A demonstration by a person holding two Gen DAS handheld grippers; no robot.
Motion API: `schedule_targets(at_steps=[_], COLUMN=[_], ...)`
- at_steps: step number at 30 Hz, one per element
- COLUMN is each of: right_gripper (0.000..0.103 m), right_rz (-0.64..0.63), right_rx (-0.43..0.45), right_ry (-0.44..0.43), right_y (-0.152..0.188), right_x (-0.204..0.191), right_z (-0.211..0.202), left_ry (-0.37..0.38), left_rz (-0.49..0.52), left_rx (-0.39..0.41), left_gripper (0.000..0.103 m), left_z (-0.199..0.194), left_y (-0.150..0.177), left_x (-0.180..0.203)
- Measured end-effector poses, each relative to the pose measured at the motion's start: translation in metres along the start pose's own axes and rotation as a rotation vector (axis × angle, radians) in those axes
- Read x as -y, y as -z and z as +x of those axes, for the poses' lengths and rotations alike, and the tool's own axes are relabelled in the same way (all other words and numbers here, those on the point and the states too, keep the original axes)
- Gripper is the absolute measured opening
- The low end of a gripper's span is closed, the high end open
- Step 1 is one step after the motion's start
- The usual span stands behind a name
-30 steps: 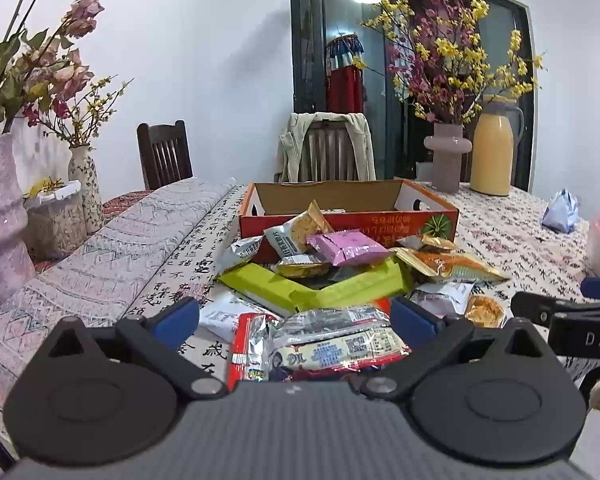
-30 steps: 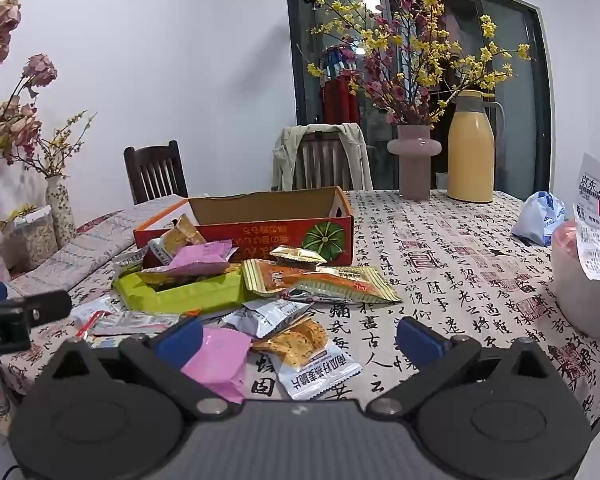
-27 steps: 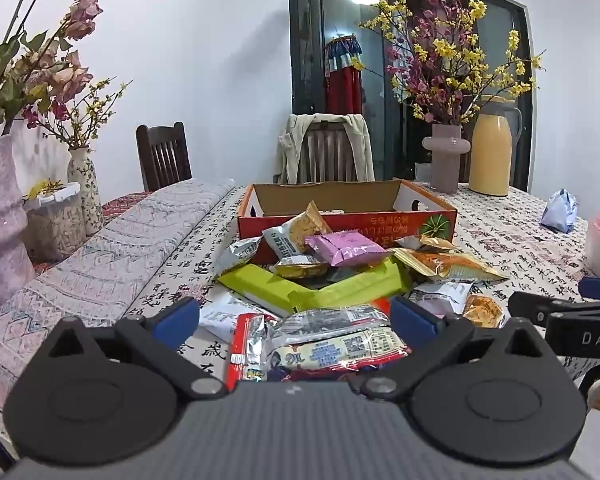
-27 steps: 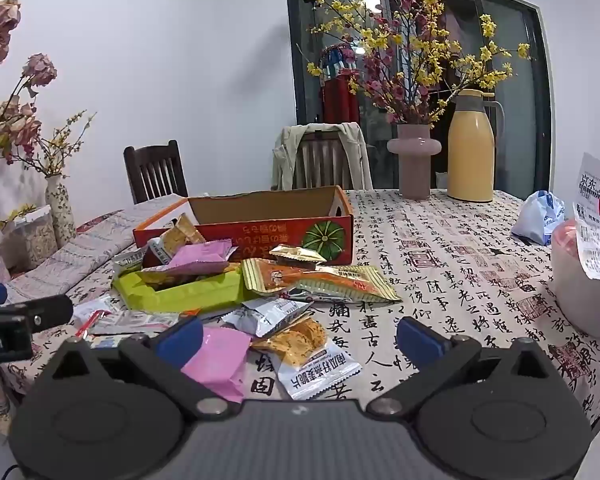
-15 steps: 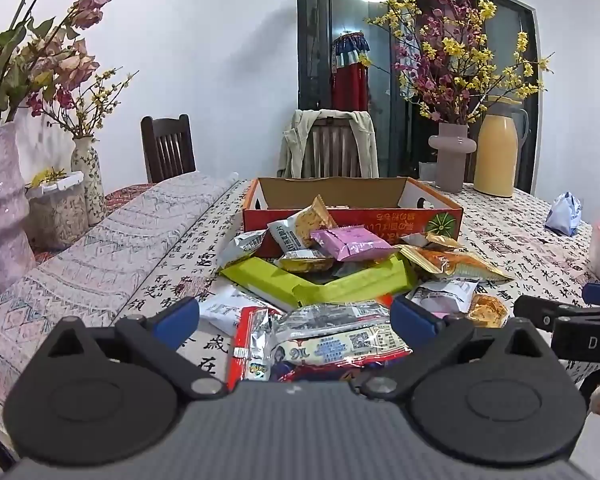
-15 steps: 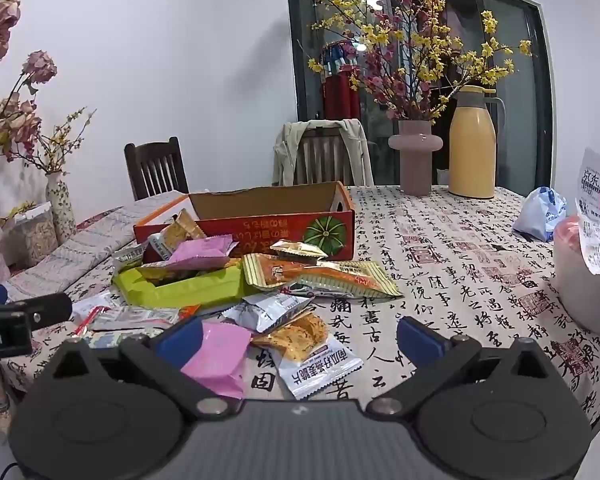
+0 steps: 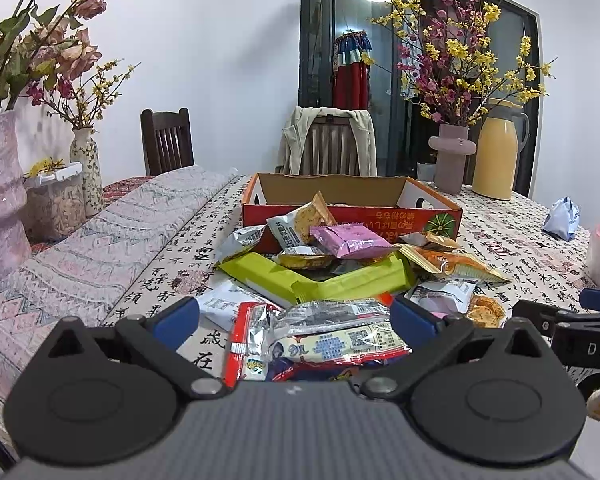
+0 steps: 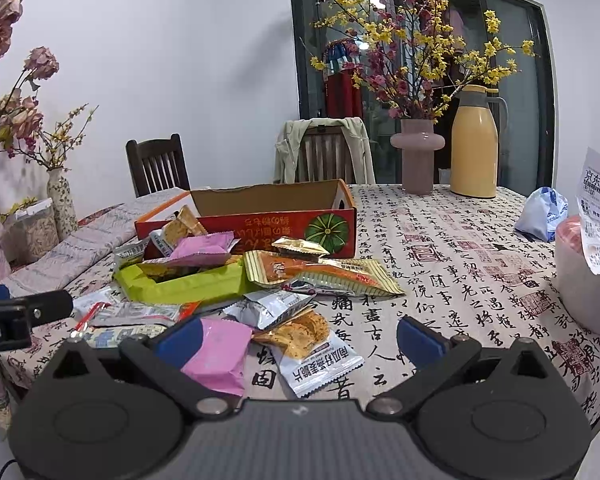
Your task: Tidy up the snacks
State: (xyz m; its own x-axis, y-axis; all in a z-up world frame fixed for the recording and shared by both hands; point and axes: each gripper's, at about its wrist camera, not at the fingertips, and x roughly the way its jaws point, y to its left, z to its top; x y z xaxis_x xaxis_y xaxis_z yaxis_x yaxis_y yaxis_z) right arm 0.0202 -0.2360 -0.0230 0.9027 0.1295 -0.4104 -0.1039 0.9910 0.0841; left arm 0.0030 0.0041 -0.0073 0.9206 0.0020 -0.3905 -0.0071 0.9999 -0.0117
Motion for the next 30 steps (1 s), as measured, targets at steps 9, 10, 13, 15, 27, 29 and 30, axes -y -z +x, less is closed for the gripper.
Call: schedule_targets(at_steps=[9,10,13,15,27,29,30], right_gripper=[0.103,0.103,0.103,0.103,0.103,0.103,0.103], right_rz=[-0.002,-0.002,-0.002,-0.003,-0.001,-0.001,-0.001], right_rx=[-0.006,-0.007,-0.008,-0.008,-0.012,-0.013,-0.013], right_ry=[-0.003,-0.003,-0.005,-0.006,-0.007,-0.006,-0.006], right_y=[0.0008,0.0014,0.0018,0.0016,0.0017,0.0017,0.0018], right_x=[-0.0017,-0.0021,-0.0022,-0.0021,-0.0023,-0.0025,-0.0022], right_z=[0.0020,0.0026,0.0018,0.0012,0.0014,0.0015,0.0014], left_ry=[0.000,0.000,0.001,0.001,0.008,0.009,0.009], left_rz=[0.003,0.002,0.001,-0.006,-0.021,-0.023,-0.023], left_rx=[-0.008,-0.008,-0.013,-0.017,-0.028,-0.029,-0.028], left_gripper=[0.103,0.103,0.103,0.103,0.103,0.103,0.103], left_z=[0.0014,0.0015,0.0023,0.0032,0.0050,0.0053,0.0052], left_y=[0.0016,0.0016,0.0023,0.0023,0.0039,0.0039,0.0039], left_x=[0.0010,0.0008,0.0007,-0.0006,-0.0030,-0.0033,-0.0033])
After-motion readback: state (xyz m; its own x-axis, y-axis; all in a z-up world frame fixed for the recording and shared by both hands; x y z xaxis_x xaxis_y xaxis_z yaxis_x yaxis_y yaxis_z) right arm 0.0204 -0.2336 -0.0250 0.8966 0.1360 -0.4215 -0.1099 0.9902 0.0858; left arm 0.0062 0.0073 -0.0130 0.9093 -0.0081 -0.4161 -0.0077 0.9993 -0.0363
